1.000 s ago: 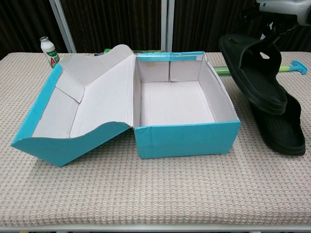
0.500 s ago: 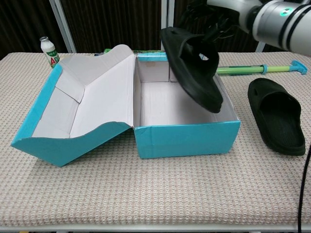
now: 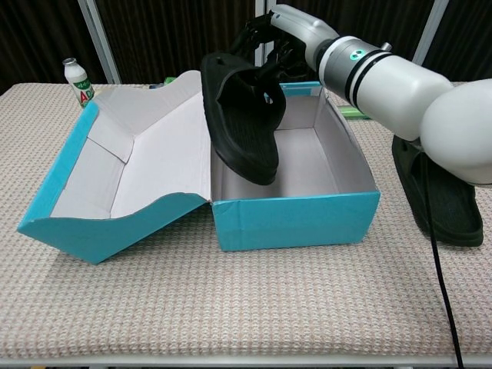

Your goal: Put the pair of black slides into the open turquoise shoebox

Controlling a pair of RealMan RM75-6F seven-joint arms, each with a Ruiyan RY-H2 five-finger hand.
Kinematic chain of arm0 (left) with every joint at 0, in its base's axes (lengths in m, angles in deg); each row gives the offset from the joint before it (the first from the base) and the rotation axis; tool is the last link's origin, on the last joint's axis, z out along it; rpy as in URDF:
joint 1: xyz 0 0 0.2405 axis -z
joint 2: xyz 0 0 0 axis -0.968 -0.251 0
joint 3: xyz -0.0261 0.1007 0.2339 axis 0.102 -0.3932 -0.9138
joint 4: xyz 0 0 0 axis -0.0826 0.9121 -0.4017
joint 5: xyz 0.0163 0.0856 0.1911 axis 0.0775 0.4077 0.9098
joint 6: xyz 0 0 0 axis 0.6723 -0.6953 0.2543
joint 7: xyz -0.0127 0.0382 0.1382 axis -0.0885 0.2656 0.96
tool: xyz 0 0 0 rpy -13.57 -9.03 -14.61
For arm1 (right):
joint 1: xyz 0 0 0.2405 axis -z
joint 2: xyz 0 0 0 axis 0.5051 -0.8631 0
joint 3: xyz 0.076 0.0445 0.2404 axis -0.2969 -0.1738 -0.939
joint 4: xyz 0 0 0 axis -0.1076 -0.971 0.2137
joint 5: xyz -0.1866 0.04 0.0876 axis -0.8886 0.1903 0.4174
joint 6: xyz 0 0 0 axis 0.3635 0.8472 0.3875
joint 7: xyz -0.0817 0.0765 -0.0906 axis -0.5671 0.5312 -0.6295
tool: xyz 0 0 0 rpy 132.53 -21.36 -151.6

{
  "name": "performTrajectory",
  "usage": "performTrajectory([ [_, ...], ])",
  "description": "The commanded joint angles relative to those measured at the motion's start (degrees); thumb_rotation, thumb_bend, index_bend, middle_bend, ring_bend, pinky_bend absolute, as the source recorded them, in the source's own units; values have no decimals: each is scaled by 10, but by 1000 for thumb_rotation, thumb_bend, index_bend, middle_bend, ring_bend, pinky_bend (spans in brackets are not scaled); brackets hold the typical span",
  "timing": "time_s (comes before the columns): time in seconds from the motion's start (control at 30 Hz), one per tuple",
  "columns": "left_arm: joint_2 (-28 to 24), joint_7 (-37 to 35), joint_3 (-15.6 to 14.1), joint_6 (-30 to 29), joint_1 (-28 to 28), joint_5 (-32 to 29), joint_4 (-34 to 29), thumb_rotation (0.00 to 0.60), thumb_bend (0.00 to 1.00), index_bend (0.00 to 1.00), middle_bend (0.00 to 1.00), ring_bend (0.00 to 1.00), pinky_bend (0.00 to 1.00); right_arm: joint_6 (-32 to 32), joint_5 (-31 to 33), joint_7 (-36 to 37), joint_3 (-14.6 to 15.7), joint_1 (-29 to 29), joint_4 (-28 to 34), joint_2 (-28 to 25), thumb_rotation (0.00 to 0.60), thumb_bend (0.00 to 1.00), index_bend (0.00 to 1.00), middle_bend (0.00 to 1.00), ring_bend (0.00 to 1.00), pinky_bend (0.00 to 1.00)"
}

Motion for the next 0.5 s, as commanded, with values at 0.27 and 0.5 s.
performTrajectory([
  [0.27,4,-10,0,3,0,-1,8,600,30,173,96,11,15,-2,5,11,-22,-19,-47,57,600,266,495,363,760,972],
  [0.5,8,-19,-1,4,-1,-1,17,600,30,173,96,11,16,6,-6,16,-13,-10,-76,83,600,264,492,360,760,972],
])
